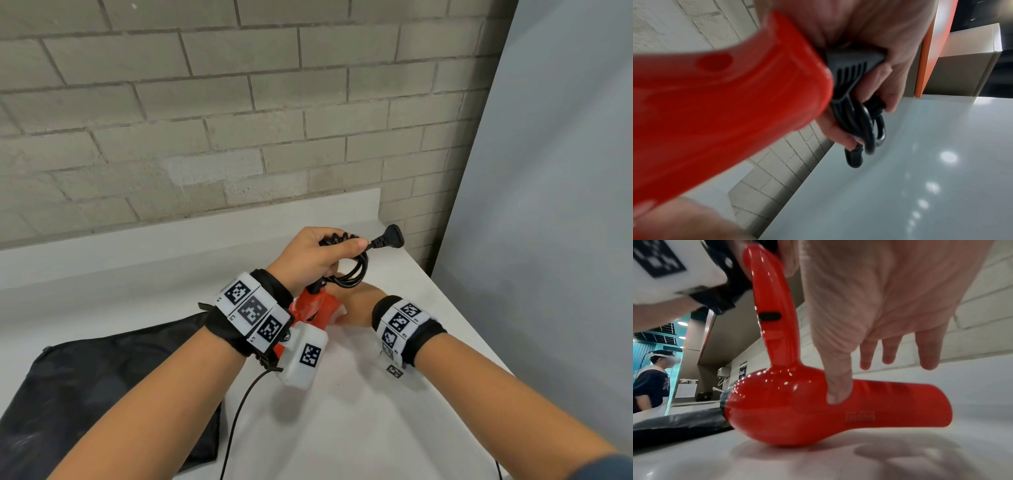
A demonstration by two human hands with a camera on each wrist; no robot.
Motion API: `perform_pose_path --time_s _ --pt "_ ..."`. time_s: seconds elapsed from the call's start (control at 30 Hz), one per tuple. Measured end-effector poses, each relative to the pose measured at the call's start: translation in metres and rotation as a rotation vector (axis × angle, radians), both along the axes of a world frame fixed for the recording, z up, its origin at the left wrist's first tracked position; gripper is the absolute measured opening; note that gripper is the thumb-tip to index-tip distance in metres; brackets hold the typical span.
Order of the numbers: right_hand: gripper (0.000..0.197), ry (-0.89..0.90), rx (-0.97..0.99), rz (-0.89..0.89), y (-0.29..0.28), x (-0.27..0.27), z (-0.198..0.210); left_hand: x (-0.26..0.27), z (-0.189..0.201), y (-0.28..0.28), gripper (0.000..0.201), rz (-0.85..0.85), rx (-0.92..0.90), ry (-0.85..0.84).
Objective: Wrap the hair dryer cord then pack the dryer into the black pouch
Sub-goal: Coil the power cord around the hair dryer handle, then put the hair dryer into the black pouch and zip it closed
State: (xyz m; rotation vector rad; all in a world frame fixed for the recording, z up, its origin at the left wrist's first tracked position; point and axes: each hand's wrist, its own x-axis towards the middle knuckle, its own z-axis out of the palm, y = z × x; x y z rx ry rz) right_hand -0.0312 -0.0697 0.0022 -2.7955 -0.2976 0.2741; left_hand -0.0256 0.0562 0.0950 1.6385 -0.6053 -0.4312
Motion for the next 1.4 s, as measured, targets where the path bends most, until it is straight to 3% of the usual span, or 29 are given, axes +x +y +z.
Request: perform_pose_path --time_s 0.1,0.17,0.23,0.3,0.4,0.5,0.63,0.73,0.8,1.0,1.17,1.4 --pt "0.026 -0.040 -0.132 0.112 0.008 0.007 -0.015 -0.004 -0.002 -0.001 0.024 -0.019 -0.005 -0.001" --pt "0.012 -0.063 -0.119 0.105 0.010 0.015 -0.024 -0.004 -0.002 -0.001 0.016 -0.023 -0.013 -0.006" --pt "0.012 -0.030 -0.106 0.048 0.009 0.017 -0.029 -0.003 -0.002 0.000 0.012 -0.034 -0.023 -0.011" --pt "0.022 0.019 -0.091 -0.003 0.002 0.019 -0.037 -0.003 -0.002 0.000 0.013 -0.029 -0.031 -0.028" --pt "0.060 0.063 -0.138 -0.093 -0.012 0.019 -0.043 0.001 -0.003 0.004 0.011 -0.002 -0.026 -0.084" --pt "0.068 0.106 -0.206 -0.239 -0.027 0.017 -0.043 0.006 -0.005 0.011 0.018 -0.025 0.024 -0.175" --pt "0.061 0.140 -0.127 -0.410 -0.044 0.011 -0.042 0.014 -0.020 0.023 0.038 -0.080 0.266 -0.422" --pt "0.069 0.183 -0.012 -0.497 -0.054 0.009 -0.042 0.022 -0.042 0.029 0.044 -0.115 0.591 -0.774" --pt "0.067 0.178 0.009 -0.520 -0.058 0.007 -0.042 0.026 -0.059 0.033 0.046 -0.143 0.795 -0.839" --pt "0.074 0.208 -0.050 -0.557 -0.067 0.001 -0.045 0.033 -0.102 0.038 0.052 -0.235 0.913 -0.713" --pt "0.071 0.221 -0.130 -0.554 -0.070 -0.007 -0.044 0.032 -0.121 0.037 0.057 -0.305 1.117 -0.816" --pt "0.082 0.227 -0.183 -0.496 -0.068 -0.018 -0.046 0.022 -0.138 0.036 0.063 -0.382 1.297 -0.661"
